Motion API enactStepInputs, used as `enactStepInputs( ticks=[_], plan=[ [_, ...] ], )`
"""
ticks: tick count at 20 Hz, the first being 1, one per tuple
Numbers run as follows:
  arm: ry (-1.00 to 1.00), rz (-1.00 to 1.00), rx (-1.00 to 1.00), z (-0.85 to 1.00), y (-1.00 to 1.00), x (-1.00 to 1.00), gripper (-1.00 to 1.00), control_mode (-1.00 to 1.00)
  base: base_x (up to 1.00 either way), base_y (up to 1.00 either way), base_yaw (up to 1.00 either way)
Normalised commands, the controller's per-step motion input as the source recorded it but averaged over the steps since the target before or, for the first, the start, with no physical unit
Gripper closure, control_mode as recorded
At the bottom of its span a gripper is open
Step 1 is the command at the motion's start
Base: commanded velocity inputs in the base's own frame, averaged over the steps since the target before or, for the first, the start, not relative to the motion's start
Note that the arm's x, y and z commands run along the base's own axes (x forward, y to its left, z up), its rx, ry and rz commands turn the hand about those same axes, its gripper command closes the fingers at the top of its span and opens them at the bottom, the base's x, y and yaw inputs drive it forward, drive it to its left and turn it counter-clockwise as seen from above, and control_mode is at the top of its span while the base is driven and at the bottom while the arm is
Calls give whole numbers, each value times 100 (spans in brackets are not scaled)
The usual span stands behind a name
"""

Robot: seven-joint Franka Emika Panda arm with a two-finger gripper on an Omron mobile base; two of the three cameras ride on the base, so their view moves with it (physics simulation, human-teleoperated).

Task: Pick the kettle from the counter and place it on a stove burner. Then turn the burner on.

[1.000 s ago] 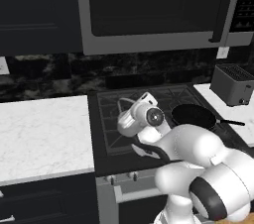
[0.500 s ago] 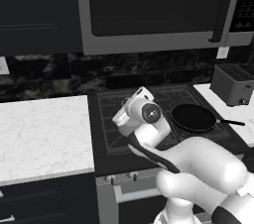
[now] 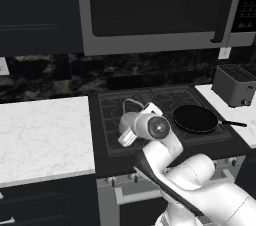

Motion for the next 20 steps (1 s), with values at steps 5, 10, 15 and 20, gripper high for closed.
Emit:
enactStepInputs(
  ticks=[5, 10, 15, 20],
  plan=[
    [11, 5, -19, -95, 54, -100, -100, -100, 0, 0, 0],
    [1, 17, 0, -92, 99, -100, -100, -100, 0, 0, 0],
    [-8, 6, 20, -100, 100, -63, -100, -100, 0, 0, 0],
    [-33, -14, 49, -56, 41, -52, -100, -100, 0, 0, 0]
  ],
)
